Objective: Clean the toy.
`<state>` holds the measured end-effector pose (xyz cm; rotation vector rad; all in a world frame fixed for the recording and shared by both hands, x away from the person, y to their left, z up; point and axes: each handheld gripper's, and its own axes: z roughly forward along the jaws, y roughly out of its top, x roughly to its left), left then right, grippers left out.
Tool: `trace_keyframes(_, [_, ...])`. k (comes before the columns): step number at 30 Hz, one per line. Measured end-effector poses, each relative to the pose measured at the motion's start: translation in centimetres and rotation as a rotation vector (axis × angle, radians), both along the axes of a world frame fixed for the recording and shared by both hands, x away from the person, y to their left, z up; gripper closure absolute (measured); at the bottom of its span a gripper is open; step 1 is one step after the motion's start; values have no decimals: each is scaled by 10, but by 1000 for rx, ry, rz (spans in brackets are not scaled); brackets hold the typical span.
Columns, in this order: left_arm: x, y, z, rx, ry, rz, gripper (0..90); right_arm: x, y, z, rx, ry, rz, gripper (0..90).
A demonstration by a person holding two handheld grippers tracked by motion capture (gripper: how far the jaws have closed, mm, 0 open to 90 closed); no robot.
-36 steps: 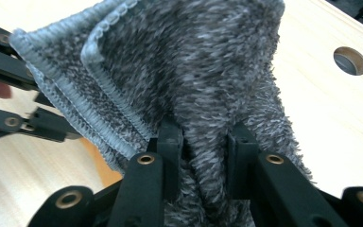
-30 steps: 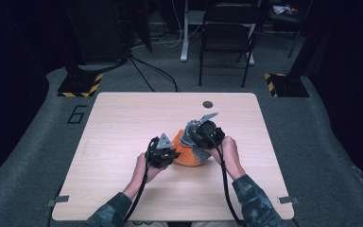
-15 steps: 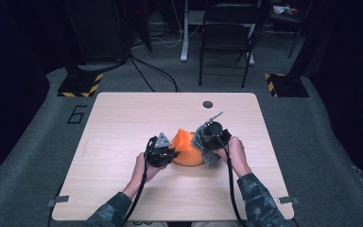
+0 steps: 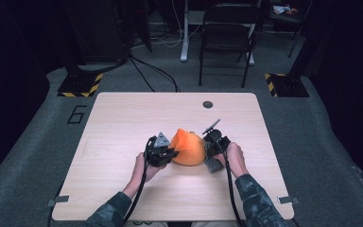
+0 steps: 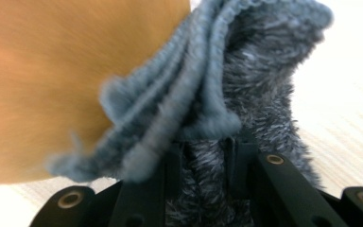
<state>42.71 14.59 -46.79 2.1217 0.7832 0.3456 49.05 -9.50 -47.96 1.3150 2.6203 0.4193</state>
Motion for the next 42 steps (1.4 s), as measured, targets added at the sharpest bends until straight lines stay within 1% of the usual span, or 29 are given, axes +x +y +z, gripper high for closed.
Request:
trace_keyframes(2, [0, 1, 0, 2, -1, 4, 799, 1, -1, -1, 0, 5, -6, 726])
trace_keyframes(3, [0, 1, 0, -6, 1, 6, 798, 2, -2, 0, 6, 4, 2, 726])
trace_keyframes(4, [1, 1, -1, -5, -2, 9, 798, 2, -5, 1, 4, 4, 6, 725])
trace_keyframes(6, [1, 2, 0, 1, 7, 7, 797, 2, -8, 6, 9, 6, -7, 725])
trace_keyframes(7, [1, 2, -1, -6, 1, 19, 797, 3, -12, 12, 15, 0, -14, 725])
trace_keyframes(8, [2, 3, -1, -8, 3, 22, 796, 3, -14, 17, 22, -16, -21, 725])
trace_keyframes(9, [2, 4, -1, -10, 14, 20, 795, 1, -17, 26, 36, -43, -34, 724])
trace_keyframes(11, [3, 4, -1, -16, 11, 25, 795, -2, -20, 40, 73, -85, -35, 725])
trace_keyframes(12, [3, 4, -1, -15, 12, 25, 795, -5, -20, 49, 92, -114, -36, 724])
trace_keyframes(13, [3, 4, -2, -17, 10, 27, 794, -8, -19, 57, 96, -146, -36, 724])
trace_keyframes(15, [3, 4, -2, -19, 10, 26, 792, -16, -10, 70, 143, -175, 7, 725])
trace_keyframes(16, [3, 4, -2, -20, 10, 26, 791, -19, -5, 71, 141, -184, 18, 725])
trace_keyframes(17, [3, 4, -2, -17, 10, 28, 789, -22, 5, 70, 128, -173, 52, 726])
trace_keyframes(18, [3, 4, -2, -9, 8, 28, 783, -24, 12, 66, 112, -166, 65, 729])
trace_keyframes(20, [4, 5, -2, -17, 16, 25, 758, -24, 21, 54, 41, -188, 96, 738])
trace_keyframes(21, [5, 7, -1, -8, 16, 19, 734, -23, 22, 51, 42, -182, 91, 741])
trace_keyframes(23, [5, 6, 0, -10, 9, 22, 670, -22, 19, 49, 50, -184, 96, 741])
trace_keyframes(24, [5, 7, 1, 11, 3, 22, 636, -21, 18, 49, 62, -181, 91, 741])
trace_keyframes(25, [6, 7, 1, 13, 6, 21, 596, -21, 16, 48, 67, -177, 90, 741])
trace_keyframes(27, [8, 9, 1, 47, 11, 27, 529, -19, 14, 47, 72, -181, 84, 741])
trace_keyframes(30, [9, 9, -4, 58, 15, 20, 493, -17, 11, 46, 81, -172, 75, 741])
trace_keyframes(31, [9, 7, -7, 57, -4, 14, 490, -17, 10, 45, 86, -173, 75, 741])
trace_keyframes(32, [9, 6, -9, 73, -18, 11, 494, -17, 10, 45, 87, -176, 72, 740])
trace_keyframes(33, [8, 5, -10, 63, -21, 13, 507, -17, 10, 44, 91, -175, 70, 741])
trace_keyframes(35, [8, 5, -12, 65, -14, 8, 522, -16, 10, 44, 92, -182, 77, 741])
trace_keyframes(36, [8, 5, -13, 71, -25, 5, 539, -16, 10, 44, 97, -181, 68, 740])
trace_keyframes(40, [5, 1, -17, 81, -32, 4, 658, -15, 10, 43, 107, -198, 72, 740])
trace_keyframes(41, [5, 1, -17, 82, -31, 8, 703, -16, 10, 43, 107, -203, 60, 740])
trace_keyframes(42, [5, 1, -17, 77, -32, 11, 734, -15, 10, 44, 104, -209, 68, 739])
